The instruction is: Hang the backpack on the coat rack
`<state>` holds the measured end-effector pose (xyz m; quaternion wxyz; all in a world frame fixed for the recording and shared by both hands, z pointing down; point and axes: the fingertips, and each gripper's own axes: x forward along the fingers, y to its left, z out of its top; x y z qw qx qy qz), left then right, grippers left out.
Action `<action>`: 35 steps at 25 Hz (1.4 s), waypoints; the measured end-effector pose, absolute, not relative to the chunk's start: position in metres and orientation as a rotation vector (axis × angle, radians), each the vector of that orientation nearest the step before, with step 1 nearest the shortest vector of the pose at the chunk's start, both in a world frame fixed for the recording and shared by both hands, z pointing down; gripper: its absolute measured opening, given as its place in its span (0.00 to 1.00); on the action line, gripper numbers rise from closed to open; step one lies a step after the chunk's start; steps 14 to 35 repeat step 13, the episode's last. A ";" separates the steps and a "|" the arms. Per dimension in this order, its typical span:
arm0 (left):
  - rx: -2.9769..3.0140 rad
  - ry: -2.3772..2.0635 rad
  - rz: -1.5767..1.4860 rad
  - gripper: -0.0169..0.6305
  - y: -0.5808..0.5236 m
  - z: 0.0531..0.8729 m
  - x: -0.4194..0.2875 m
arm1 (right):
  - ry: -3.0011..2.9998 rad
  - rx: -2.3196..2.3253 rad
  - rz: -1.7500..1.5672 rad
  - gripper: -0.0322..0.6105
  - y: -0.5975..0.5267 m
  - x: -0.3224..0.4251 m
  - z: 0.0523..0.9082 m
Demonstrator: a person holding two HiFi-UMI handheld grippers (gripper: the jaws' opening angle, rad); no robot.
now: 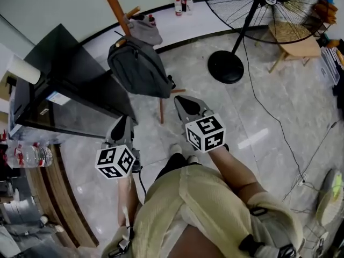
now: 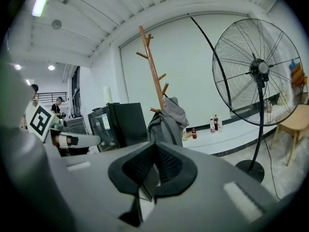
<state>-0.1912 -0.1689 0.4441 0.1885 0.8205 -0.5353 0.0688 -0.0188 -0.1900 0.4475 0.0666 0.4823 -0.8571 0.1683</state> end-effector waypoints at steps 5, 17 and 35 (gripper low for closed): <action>2.310 -1.529 0.216 0.05 -0.161 0.439 -0.190 | -2.599 1.470 0.496 0.05 -0.185 -0.015 0.444; 2.304 -1.553 0.215 0.05 -0.152 0.435 -0.184 | -2.616 1.482 0.498 0.05 -0.181 -0.003 0.442; 2.304 -1.553 0.215 0.05 -0.152 0.435 -0.184 | -2.616 1.482 0.498 0.05 -0.181 -0.003 0.442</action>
